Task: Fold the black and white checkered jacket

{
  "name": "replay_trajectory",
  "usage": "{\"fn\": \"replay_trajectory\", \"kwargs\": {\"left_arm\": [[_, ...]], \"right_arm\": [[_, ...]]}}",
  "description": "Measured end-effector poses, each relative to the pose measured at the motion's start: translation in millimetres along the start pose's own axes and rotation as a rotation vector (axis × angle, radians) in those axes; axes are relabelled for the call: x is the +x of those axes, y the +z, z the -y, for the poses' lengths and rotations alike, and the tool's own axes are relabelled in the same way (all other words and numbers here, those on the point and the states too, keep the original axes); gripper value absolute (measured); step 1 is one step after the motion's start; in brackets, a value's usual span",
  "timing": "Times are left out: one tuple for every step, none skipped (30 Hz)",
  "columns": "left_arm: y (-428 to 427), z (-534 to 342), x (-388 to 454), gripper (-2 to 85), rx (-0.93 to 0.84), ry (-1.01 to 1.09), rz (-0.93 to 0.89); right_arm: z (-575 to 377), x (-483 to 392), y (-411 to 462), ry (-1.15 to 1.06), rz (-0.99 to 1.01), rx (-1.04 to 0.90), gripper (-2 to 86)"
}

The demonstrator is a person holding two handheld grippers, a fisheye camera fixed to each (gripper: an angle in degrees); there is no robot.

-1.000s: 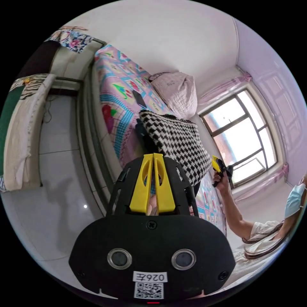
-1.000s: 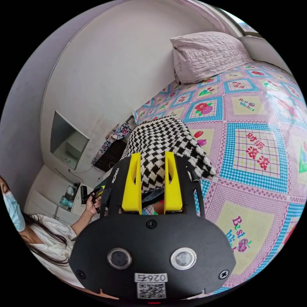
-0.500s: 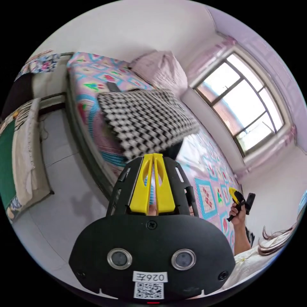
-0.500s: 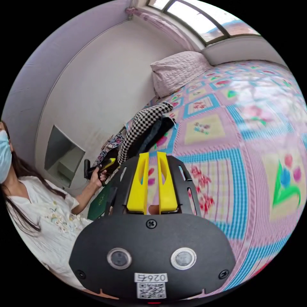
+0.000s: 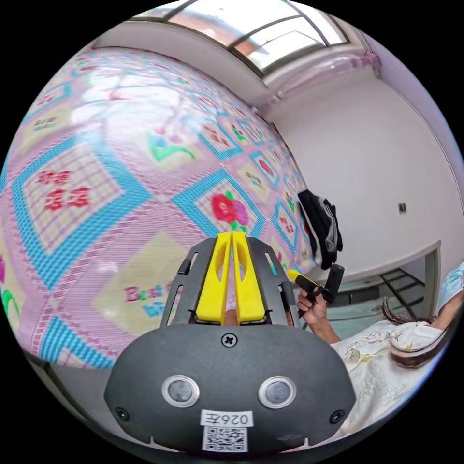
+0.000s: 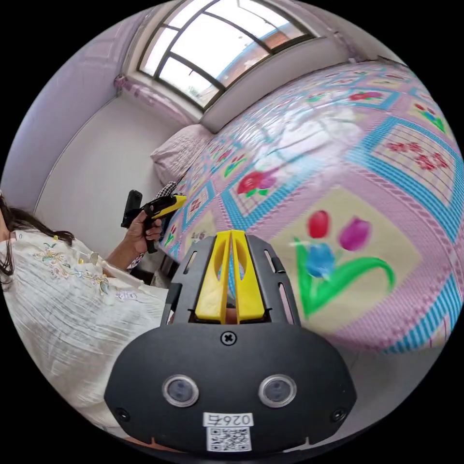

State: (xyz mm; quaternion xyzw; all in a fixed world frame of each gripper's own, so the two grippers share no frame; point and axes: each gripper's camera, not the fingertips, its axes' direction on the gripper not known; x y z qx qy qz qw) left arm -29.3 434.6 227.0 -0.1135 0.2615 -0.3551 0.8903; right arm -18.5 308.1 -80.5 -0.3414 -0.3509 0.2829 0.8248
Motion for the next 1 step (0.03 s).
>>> {"fn": "replay_trajectory", "kwargs": {"left_arm": [[30.5,8.1,16.8,-1.0,-0.052,0.028,-0.029]], "right_arm": [[-2.7,4.7,-25.8,0.025,-0.022,0.024,-0.9]]}}
